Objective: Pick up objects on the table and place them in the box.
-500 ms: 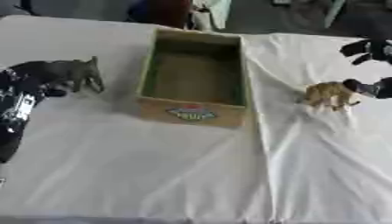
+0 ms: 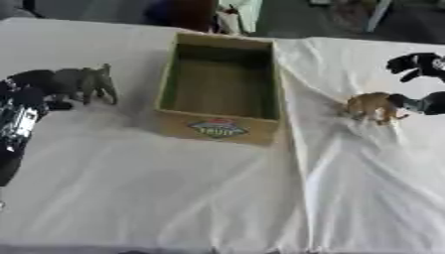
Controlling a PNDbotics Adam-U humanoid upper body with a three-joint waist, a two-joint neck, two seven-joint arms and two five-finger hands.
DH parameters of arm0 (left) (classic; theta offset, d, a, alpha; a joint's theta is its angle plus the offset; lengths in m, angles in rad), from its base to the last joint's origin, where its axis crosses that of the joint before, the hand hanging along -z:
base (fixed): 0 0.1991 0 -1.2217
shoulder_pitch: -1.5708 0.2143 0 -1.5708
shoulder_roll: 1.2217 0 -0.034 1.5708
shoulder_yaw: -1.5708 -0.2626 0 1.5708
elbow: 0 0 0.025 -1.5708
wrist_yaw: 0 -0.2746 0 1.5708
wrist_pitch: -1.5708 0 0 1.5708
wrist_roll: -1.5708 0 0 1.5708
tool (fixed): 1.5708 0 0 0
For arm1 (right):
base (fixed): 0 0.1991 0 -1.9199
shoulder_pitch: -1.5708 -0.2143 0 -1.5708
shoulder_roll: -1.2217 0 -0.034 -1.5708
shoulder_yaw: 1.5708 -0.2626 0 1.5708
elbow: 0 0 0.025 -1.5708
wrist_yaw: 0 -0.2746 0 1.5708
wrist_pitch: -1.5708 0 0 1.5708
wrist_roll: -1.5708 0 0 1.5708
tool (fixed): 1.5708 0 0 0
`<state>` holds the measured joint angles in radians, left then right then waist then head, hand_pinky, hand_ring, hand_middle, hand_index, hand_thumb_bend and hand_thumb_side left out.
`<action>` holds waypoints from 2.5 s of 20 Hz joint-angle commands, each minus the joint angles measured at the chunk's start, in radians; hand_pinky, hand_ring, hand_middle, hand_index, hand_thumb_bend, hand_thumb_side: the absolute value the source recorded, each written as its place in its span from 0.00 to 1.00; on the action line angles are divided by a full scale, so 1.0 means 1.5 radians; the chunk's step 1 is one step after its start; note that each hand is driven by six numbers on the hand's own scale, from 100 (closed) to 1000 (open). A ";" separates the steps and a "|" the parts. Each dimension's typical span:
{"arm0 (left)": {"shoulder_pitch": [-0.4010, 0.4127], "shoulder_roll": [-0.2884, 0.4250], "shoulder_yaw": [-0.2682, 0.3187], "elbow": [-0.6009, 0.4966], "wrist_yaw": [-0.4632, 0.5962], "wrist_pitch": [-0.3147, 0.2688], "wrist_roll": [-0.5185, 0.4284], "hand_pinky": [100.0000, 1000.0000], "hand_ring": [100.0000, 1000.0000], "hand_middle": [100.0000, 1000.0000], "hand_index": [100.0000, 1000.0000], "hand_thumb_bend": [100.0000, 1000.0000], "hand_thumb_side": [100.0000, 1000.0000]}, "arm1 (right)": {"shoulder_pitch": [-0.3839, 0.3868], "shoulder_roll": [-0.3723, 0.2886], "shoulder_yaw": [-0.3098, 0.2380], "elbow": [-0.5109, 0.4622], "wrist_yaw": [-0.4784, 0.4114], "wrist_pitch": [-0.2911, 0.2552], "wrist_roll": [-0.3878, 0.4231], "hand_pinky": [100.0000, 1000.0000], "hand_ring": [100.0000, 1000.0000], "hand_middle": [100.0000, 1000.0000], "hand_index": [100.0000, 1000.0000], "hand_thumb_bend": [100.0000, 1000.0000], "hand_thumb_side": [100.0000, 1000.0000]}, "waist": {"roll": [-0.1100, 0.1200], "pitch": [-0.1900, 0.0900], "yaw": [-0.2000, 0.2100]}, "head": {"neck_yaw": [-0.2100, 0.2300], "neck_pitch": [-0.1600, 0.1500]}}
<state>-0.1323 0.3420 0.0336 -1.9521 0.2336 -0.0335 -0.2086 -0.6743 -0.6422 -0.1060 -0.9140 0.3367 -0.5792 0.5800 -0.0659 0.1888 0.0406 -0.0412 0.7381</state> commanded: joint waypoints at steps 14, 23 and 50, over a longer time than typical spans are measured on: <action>-0.006 0.005 0.002 -0.009 -0.001 -0.002 -0.001 0.68 0.77 0.60 0.77 0.00 0.40 | -0.019 -0.002 0.001 0.038 0.062 -0.219 0.218 0.72 0.81 0.77 0.83 0.39 0.30 | 0.003 -0.005 -0.004 | -0.005 0.002; -0.006 0.004 0.002 -0.009 -0.002 -0.001 -0.001 0.68 0.77 0.60 0.77 0.00 0.40 | -0.019 0.002 -0.002 0.039 0.069 -0.219 0.218 0.71 0.78 0.73 0.76 0.33 0.26 | 0.003 -0.005 -0.004 | -0.006 0.002; -0.009 0.006 0.001 -0.007 -0.002 -0.001 -0.002 0.68 0.77 0.60 0.77 0.00 0.40 | -0.024 0.006 -0.013 0.039 0.109 -0.219 0.218 0.36 0.45 0.49 0.55 0.24 0.04 | -0.001 -0.003 0.000 | -0.008 0.004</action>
<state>-0.1338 0.3416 0.0335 -1.9521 0.2318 -0.0338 -0.2099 -0.6949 -0.6099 -0.1223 -0.8474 0.4868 -0.5793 0.5800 -0.0697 0.1969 0.0411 -0.0507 0.7385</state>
